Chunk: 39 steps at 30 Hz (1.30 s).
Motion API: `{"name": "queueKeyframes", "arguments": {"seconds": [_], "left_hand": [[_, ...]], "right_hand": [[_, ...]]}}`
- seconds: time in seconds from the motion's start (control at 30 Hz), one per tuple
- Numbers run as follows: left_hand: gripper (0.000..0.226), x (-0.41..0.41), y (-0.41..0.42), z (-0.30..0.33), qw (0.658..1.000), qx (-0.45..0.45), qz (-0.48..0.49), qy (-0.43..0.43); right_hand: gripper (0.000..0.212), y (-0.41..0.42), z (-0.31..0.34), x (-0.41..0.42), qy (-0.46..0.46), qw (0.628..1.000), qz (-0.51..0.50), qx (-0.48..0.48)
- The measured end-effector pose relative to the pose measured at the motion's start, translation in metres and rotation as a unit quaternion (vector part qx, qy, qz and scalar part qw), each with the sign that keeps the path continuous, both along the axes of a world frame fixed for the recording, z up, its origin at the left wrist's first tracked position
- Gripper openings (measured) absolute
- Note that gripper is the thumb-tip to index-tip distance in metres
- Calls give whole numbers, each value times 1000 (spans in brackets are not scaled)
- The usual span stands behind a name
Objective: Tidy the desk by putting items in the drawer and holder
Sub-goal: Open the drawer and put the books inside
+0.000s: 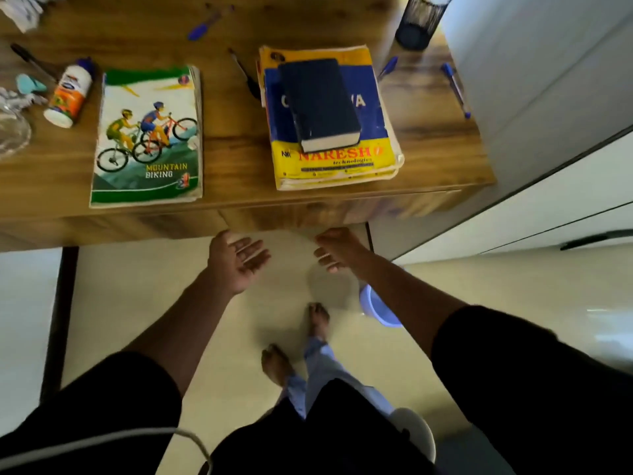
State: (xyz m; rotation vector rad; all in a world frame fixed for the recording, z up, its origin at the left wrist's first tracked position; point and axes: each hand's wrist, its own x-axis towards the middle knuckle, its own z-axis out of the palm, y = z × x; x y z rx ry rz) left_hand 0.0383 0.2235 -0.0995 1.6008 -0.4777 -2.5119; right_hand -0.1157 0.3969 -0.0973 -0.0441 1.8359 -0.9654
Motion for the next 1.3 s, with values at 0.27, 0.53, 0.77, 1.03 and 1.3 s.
{"name": "queueKeyframes", "arguments": {"seconds": [0.27,0.53,0.77,1.03,1.3], "left_hand": [[80,-40,1,-26,981,93,170,21],[87,-71,3,-42,956,123,261,50],[93,-62,5,-48,951,133,260,96],[98,-43,14,-49,960,139,217,108],[104,-11,35,-44,969,122,183,110]], "right_hand": [[27,-2,-42,-41,-221,884,-399,-103],[54,0,-54,-62,-267,770,-554,-168],[56,-2,-44,-52,-277,758,-560,-187],[56,7,-42,-33,-254,762,-568,-178],[75,19,-41,14,-267,760,-560,-193]]}}
